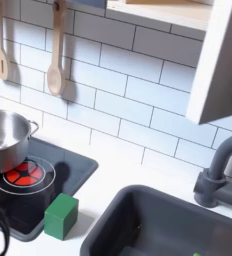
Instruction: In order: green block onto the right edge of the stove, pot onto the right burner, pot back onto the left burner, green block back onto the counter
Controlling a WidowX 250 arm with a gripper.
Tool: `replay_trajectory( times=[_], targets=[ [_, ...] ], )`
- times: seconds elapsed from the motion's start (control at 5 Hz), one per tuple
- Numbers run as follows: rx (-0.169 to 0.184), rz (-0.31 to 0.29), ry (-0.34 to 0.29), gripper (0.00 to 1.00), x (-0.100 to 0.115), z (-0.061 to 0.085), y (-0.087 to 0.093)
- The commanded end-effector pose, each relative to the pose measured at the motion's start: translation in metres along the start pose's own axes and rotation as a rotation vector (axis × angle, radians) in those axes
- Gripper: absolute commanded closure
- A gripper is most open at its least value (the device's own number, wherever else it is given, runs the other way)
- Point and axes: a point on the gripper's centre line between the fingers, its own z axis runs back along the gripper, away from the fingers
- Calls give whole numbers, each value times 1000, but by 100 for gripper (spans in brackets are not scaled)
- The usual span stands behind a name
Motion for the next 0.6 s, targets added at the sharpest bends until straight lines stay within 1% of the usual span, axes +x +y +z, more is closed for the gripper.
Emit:
replay_trajectory(
  times=[0.0,0.2,0.4],
  targets=[
    [2,2,0,0,0,0,0],
    [26,-7,-23,0,12,-4,3],
    [26,-1,-28,0,21,-9,6]
  ],
)
